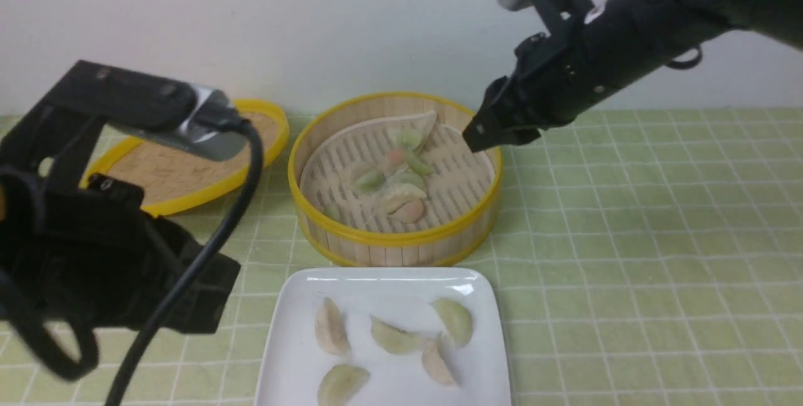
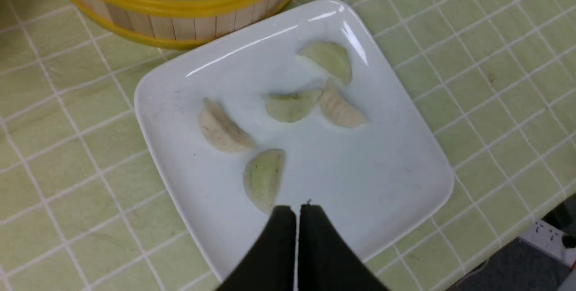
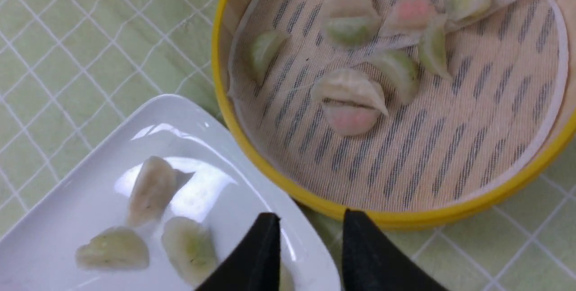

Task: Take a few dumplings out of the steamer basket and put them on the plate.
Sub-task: Use the right arm to grab a dumpling from inside the steamer

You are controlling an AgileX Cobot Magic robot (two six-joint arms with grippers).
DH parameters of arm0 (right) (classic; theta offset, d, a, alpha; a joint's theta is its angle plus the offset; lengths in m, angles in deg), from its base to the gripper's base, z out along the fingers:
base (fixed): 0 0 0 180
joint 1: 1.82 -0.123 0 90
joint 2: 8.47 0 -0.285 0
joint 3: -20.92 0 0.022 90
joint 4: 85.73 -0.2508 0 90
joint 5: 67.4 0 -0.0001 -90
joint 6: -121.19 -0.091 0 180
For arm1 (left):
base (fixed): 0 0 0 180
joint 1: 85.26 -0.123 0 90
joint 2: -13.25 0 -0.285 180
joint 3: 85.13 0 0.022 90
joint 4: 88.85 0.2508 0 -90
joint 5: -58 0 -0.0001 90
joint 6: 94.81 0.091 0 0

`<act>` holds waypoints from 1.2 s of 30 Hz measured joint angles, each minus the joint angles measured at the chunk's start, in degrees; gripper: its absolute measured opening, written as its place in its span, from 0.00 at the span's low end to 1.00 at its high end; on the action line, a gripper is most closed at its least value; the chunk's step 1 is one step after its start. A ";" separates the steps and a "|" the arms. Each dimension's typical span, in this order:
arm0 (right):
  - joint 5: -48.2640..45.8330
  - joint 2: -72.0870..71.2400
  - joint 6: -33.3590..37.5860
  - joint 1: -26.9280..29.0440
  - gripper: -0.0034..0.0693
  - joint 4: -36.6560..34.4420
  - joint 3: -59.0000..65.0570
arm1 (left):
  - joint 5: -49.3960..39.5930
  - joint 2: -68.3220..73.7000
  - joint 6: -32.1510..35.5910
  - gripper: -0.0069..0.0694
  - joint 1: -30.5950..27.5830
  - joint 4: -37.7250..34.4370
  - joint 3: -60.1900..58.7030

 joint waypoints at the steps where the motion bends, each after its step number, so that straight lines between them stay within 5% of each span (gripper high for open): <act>1: 0.06 0.80 0.00 -0.27 0.40 0.30 -0.64 | 0.00 -1.04 -0.15 0.08 0.00 0.00 -0.49; 7: 1.18 13.95 -0.54 -4.60 0.66 4.86 -10.54 | -3.40 -9.45 -3.14 0.08 0.00 -0.05 -2.57; 12: 1.24 22.84 -5.01 -5.88 0.73 8.33 -17.17 | -7.68 -15.13 -5.21 0.08 0.00 0.00 -2.57; 22: 1.05 29.69 -11.27 -5.91 0.74 10.33 -20.55 | -14.42 -24.91 -10.68 0.08 0.00 4.16 -2.57; 27: 1.19 29.87 -11.28 -5.91 0.63 11.38 -20.84 | -14.80 -26.86 -13.72 0.08 0.00 9.07 -2.57; 29: 1.38 29.88 -11.32 -5.91 0.51 11.94 -20.90 | -15.01 -27.07 -14.62 0.08 0.00 10.77 -2.59; 36: -0.86 29.14 -11.26 -5.91 0.50 12.48 -20.92 | -18.39 -27.12 -15.14 0.08 0.00 10.85 -2.70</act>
